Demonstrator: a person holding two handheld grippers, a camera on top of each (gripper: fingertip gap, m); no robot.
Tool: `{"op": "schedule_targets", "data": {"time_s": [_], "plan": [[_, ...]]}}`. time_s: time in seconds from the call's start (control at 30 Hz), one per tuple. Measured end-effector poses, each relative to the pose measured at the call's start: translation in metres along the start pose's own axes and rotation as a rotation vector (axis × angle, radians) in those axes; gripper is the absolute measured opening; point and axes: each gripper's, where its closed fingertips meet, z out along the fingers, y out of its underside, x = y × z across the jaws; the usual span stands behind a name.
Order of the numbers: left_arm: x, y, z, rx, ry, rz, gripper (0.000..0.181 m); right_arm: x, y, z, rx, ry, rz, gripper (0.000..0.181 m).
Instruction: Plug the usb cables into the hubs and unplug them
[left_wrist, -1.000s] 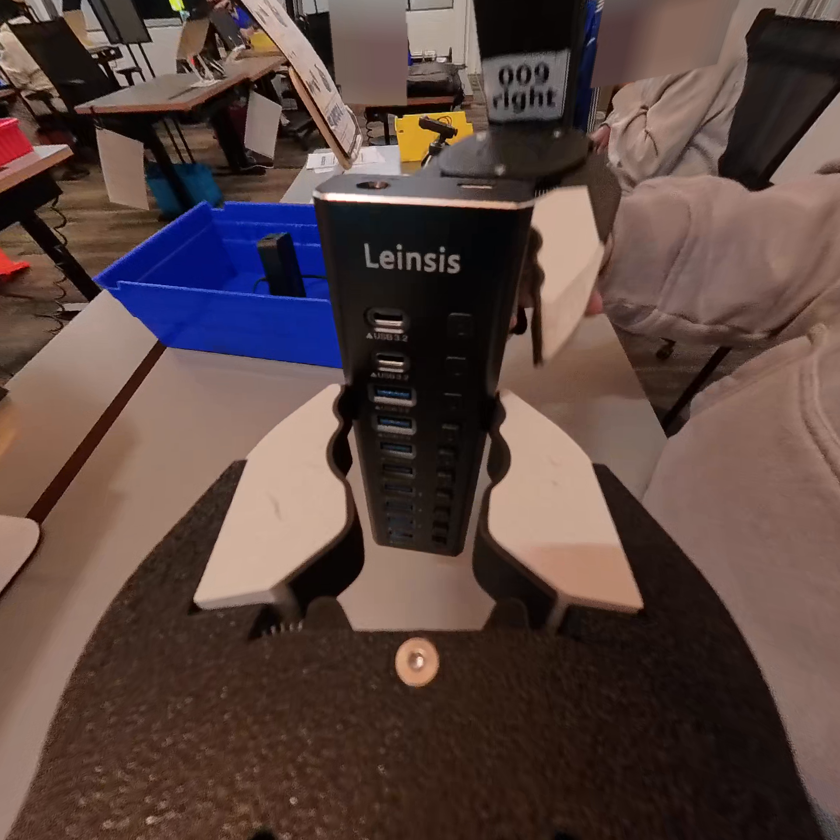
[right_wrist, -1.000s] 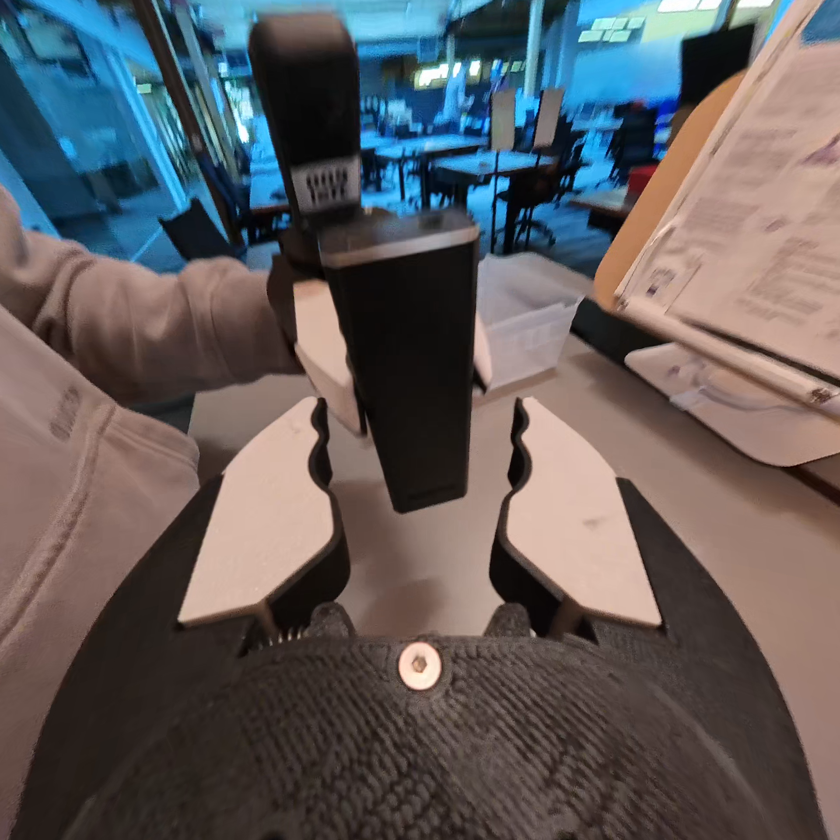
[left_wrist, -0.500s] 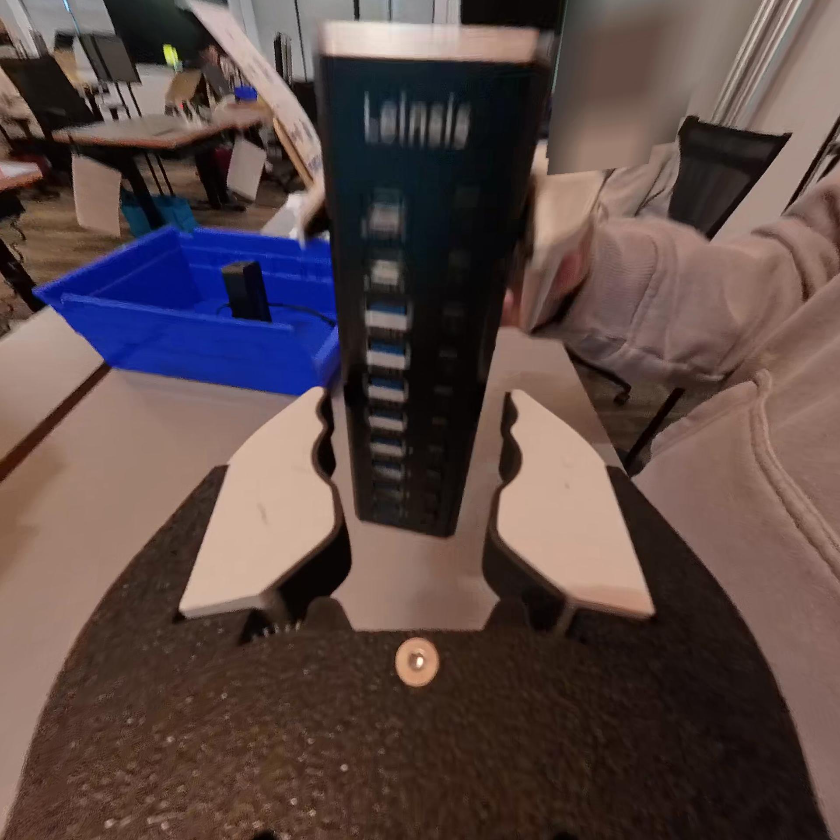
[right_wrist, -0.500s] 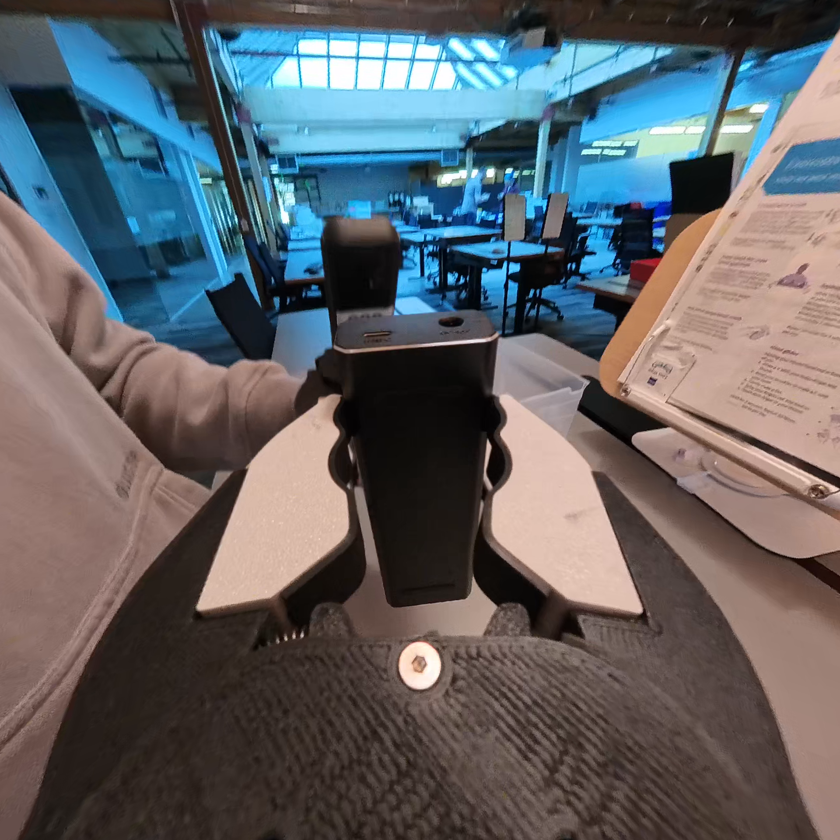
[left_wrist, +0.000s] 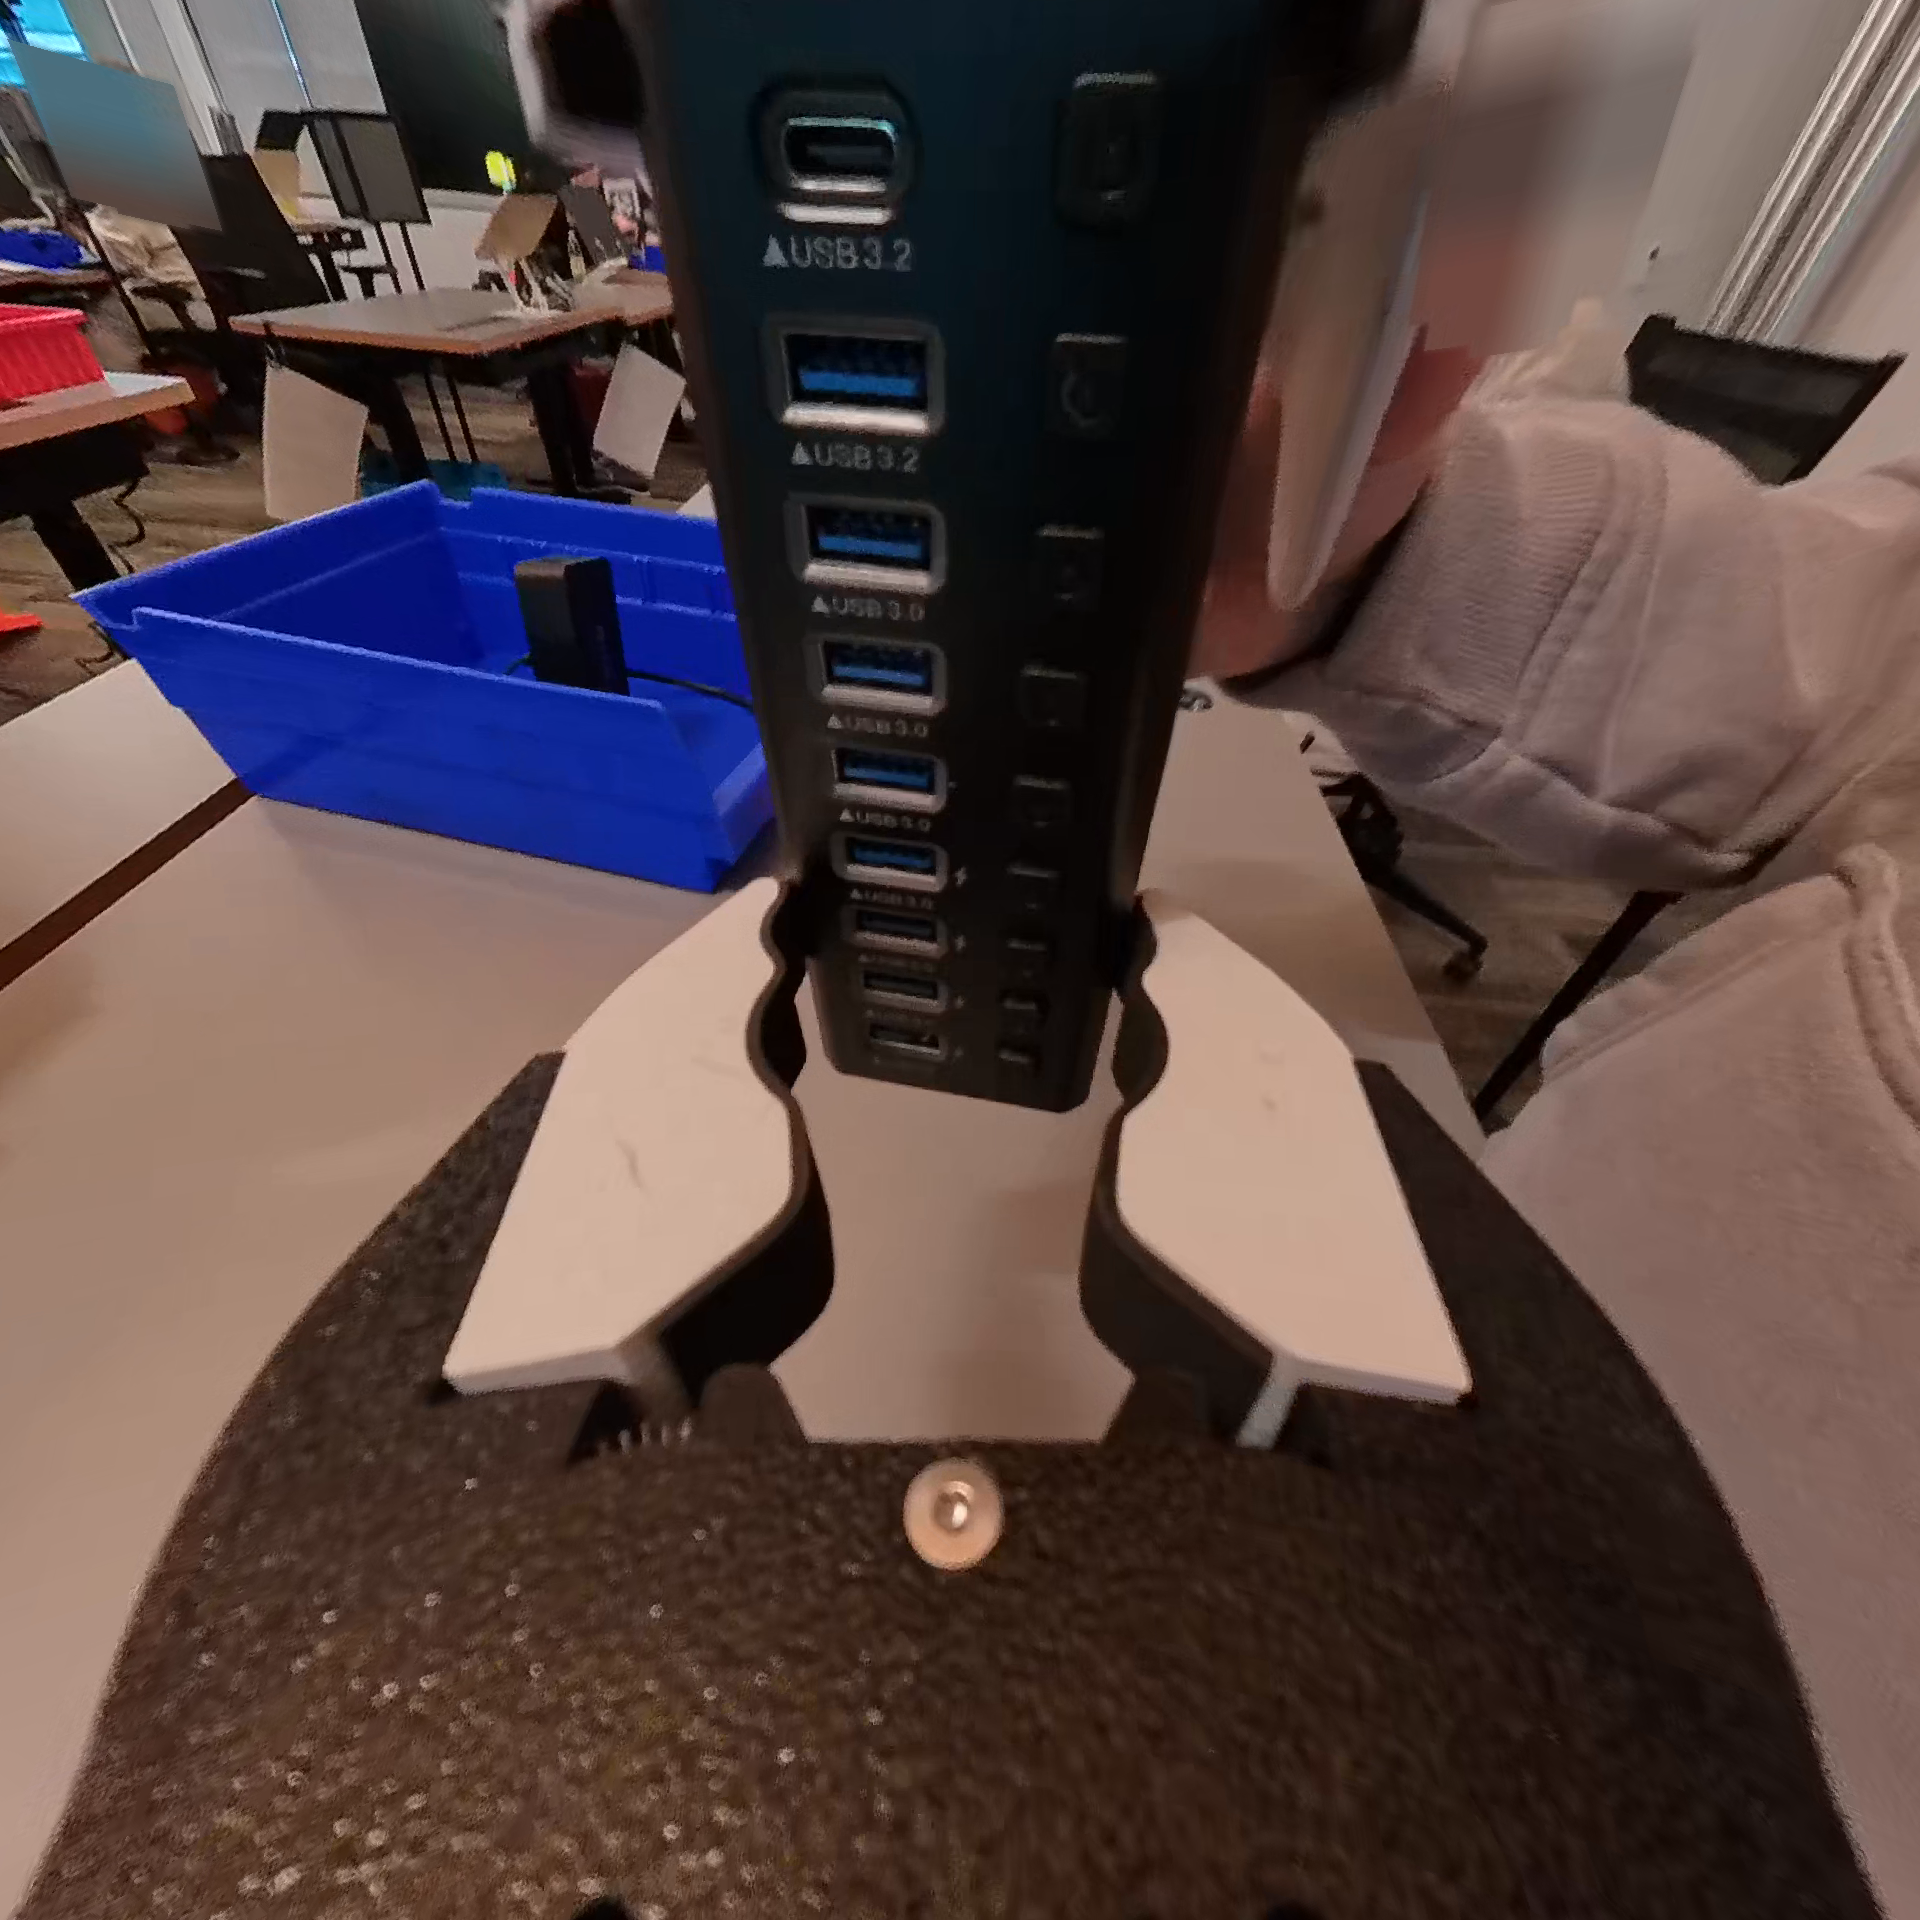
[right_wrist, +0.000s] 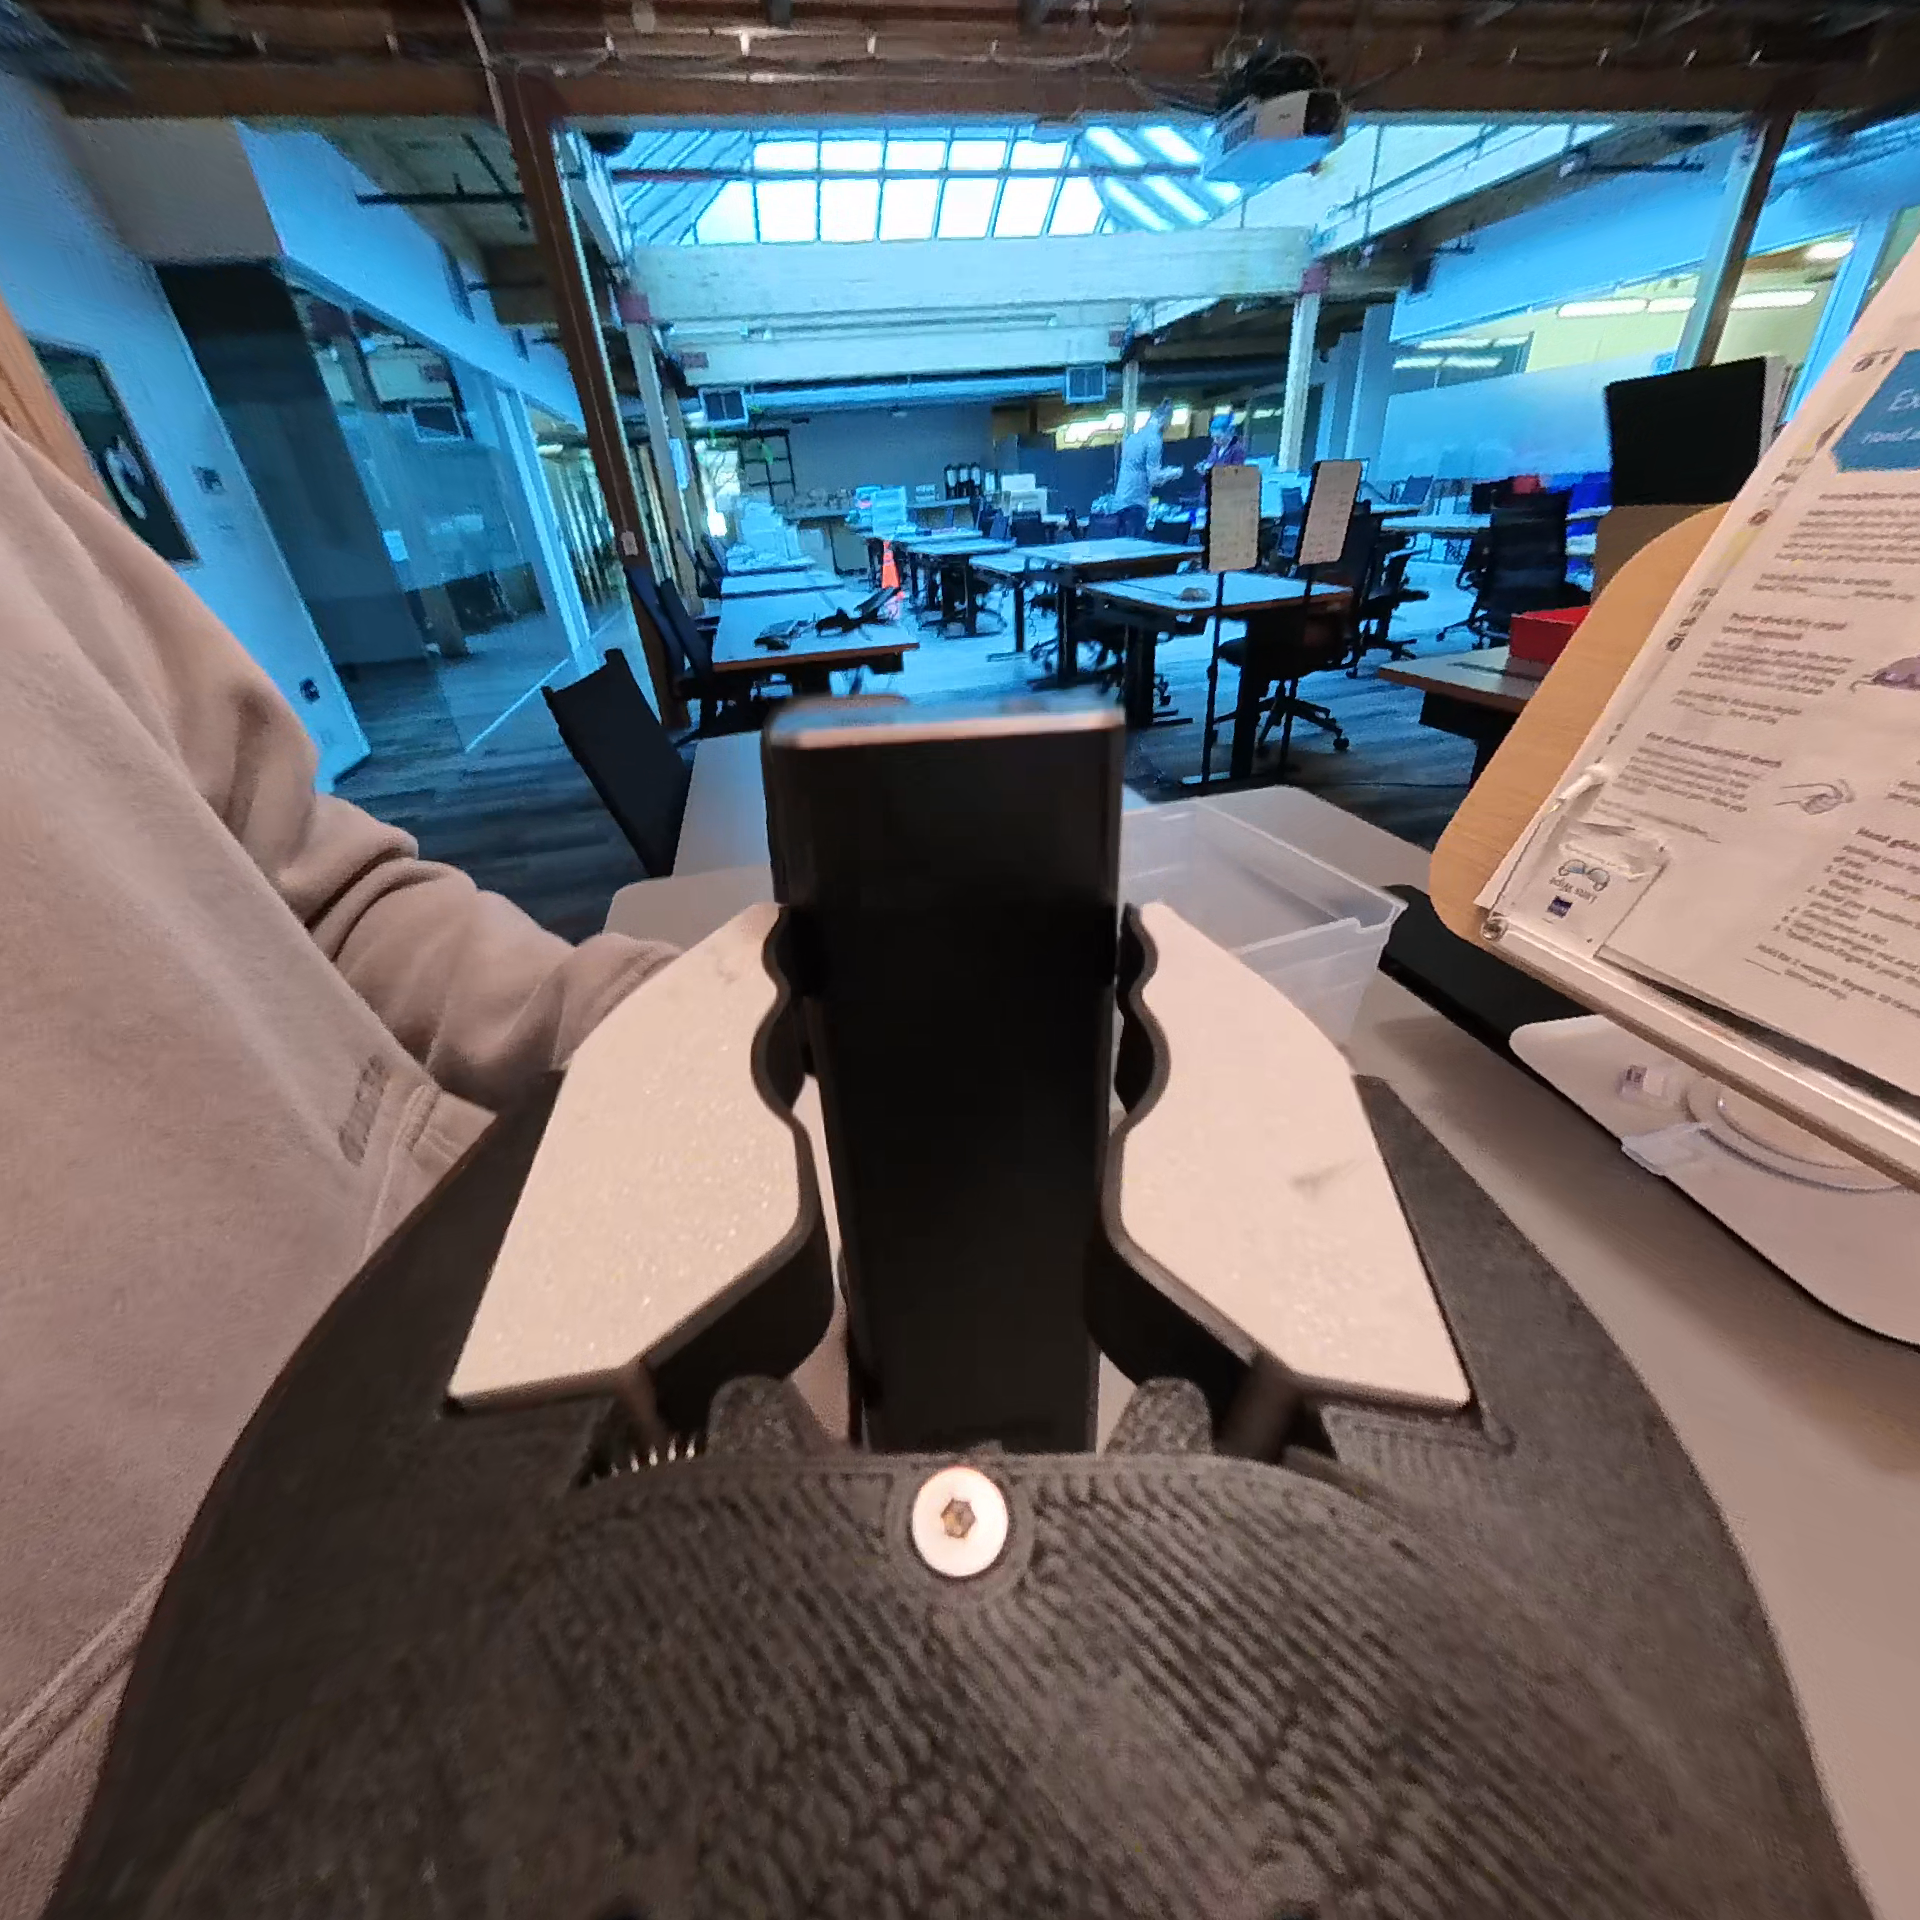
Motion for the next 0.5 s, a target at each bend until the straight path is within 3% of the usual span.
{"op": "schedule_targets", "data": {"time_s": [0.1,0.33,0.5], "plan": [[0.002,-0.014,-0.001,0.063,0.018,-0.027,0.057,0.003,0.018,0.003,-0.077,0.003,0.052,0.08],[0.0,-0.009,0.0,-0.064,0.0,0.037,0.057,-0.001,0.032,0.014,-0.094,0.0,0.089,0.076],[0.002,-0.006,0.001,-0.066,0.02,0.011,0.057,0.002,0.037,0.013,-0.091,0.006,0.118,0.073]]}}
